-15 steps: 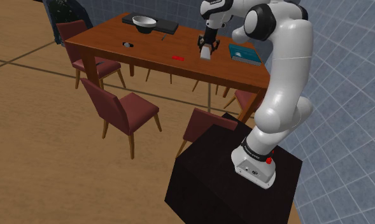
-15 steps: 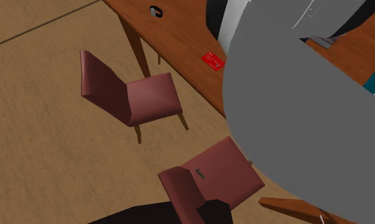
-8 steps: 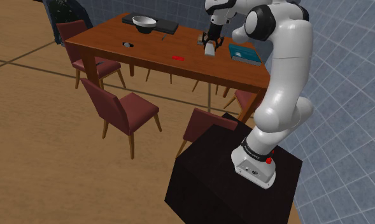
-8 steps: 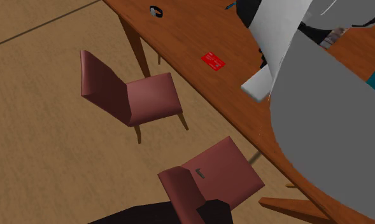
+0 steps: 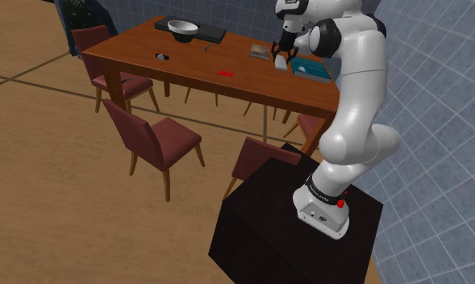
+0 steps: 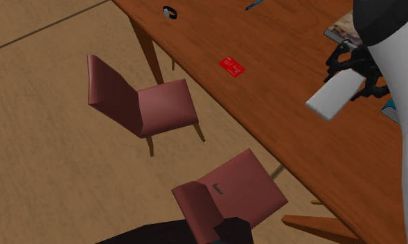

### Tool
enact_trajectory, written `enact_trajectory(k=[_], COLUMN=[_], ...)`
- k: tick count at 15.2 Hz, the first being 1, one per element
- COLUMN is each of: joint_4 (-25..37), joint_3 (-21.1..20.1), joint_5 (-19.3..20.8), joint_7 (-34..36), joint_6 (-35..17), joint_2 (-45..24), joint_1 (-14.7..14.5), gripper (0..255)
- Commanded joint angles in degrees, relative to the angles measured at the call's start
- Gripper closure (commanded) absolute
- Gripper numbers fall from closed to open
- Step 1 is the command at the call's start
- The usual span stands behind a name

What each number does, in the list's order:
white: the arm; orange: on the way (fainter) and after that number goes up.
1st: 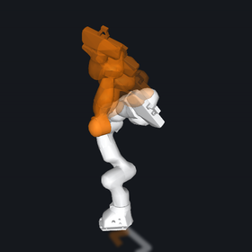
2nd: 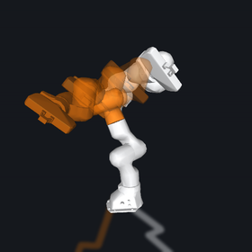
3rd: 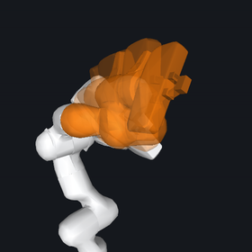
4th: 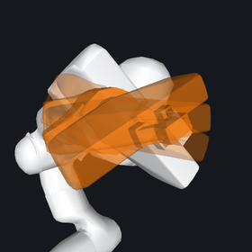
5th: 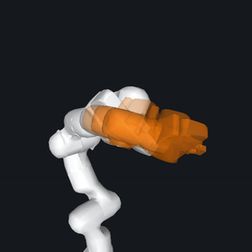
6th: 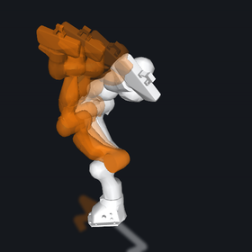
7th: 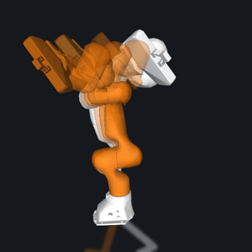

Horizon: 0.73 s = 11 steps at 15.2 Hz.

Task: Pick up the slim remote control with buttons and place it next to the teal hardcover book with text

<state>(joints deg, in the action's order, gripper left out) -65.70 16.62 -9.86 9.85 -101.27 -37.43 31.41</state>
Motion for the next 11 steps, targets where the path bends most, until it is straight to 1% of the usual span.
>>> enact_trajectory(k=[1, 3, 4, 11], joint_4=[4.93, 10.90, 17.01, 9.90], joint_3=[0.11, 0.07, -0.04, -0.04], joint_5=[-0.62, -1.28, -1.86, -1.83], joint_7=[-1.94, -3.65, -4.81, -5.27], joint_6=[2.16, 4.61, 7.17, 1.09], joint_2=[-2.81, -6.30, -9.78, -8.88], joint_1=[2.55, 5.32, 7.73, 6.76], gripper=[255, 255, 255, 255])
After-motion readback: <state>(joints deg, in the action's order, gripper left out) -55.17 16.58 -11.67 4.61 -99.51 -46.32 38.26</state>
